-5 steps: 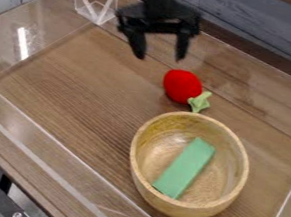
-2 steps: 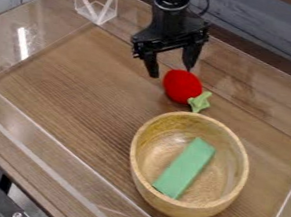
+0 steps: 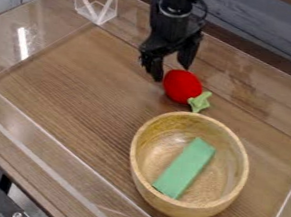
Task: Move the red object to the left side of the table
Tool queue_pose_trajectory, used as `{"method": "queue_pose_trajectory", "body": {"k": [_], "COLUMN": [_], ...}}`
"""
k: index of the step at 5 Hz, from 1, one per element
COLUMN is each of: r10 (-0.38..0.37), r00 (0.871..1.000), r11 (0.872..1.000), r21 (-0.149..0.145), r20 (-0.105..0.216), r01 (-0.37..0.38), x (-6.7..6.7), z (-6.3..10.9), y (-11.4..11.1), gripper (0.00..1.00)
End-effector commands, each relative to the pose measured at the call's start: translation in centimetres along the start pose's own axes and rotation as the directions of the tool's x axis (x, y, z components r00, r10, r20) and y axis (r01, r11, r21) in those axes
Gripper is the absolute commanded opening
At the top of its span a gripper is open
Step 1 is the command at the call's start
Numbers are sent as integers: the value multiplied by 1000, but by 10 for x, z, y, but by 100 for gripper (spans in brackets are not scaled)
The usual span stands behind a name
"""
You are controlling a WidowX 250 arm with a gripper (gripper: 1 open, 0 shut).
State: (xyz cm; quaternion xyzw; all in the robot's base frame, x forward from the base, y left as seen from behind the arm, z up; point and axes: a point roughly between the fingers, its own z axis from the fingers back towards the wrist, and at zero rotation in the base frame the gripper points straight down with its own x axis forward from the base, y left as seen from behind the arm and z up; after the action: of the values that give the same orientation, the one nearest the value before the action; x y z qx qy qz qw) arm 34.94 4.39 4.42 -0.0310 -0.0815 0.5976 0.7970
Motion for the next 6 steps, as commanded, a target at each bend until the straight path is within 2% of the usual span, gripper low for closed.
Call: {"method": "queue_pose_trajectory", "body": {"k": [1, 2, 3, 4, 6], "r10": [47, 76, 93, 126, 56], "r00": [998, 996, 995, 992, 998], "r11": [998, 997, 996, 992, 998], "r21": [-39, -27, -14, -3, 11], "r20": [31, 35, 30, 29, 7], "r01": [-46, -75, -93, -126, -56], "x": [4, -5, -15, -19, -20], "z": [4, -9, -11, -14, -15], "y": [-16, -28, -35, -38, -39], "gripper": [100, 100, 100, 100, 100]}}
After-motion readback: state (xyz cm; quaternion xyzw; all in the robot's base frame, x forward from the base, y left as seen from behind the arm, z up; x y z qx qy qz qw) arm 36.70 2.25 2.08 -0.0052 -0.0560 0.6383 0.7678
